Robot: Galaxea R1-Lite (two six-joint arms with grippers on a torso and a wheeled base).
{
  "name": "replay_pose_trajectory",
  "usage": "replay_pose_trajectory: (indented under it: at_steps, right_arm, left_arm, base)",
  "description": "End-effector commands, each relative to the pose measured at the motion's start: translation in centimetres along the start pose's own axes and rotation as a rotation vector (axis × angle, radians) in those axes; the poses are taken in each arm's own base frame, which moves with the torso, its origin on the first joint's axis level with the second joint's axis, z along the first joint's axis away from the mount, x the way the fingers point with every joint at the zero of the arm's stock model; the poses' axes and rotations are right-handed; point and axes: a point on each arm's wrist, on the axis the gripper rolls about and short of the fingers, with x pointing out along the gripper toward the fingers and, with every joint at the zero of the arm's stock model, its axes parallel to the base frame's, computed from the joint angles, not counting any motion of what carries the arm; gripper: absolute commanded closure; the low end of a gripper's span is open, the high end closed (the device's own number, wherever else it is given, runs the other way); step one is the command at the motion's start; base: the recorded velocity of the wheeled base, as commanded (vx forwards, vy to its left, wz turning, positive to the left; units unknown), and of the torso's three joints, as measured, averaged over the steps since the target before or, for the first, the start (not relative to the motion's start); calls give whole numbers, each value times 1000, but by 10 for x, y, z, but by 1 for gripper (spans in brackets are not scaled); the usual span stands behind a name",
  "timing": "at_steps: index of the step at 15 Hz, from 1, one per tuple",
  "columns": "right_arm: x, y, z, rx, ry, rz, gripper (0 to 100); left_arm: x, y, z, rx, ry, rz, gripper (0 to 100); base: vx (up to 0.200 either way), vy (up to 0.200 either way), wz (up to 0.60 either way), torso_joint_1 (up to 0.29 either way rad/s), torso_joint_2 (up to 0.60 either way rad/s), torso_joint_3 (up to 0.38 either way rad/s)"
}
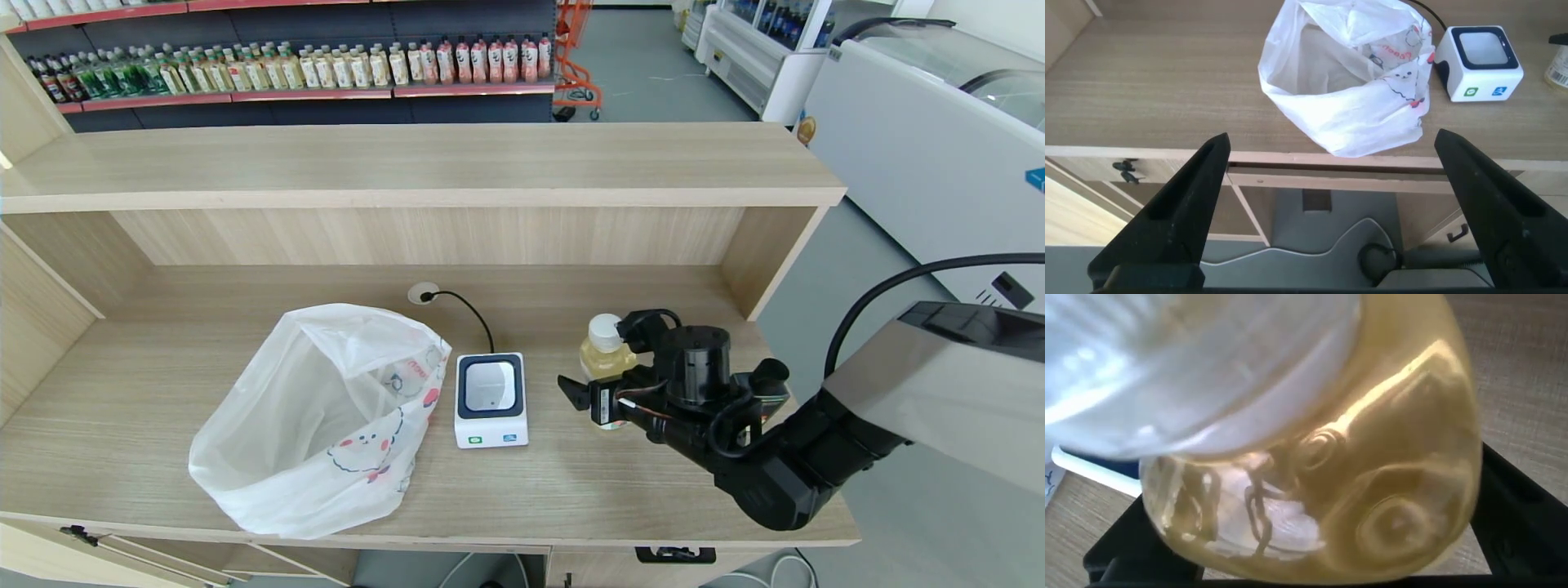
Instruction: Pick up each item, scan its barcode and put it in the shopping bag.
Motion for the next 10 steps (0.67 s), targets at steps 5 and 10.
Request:
replay_pose_trajectory:
  at_steps: [5, 10]
  right_arm:
    - [4, -2, -5, -37, 12, -2, 100]
    - [3, -10, 3, -105, -44, 23, 100]
  left_arm:
    - [0, 0, 0, 0, -1, 0, 0]
    - [0, 0, 0, 0, 0, 0, 0]
  base:
    - [0, 0, 0, 0, 0, 0]
    - [0, 0, 0, 0, 0, 0]
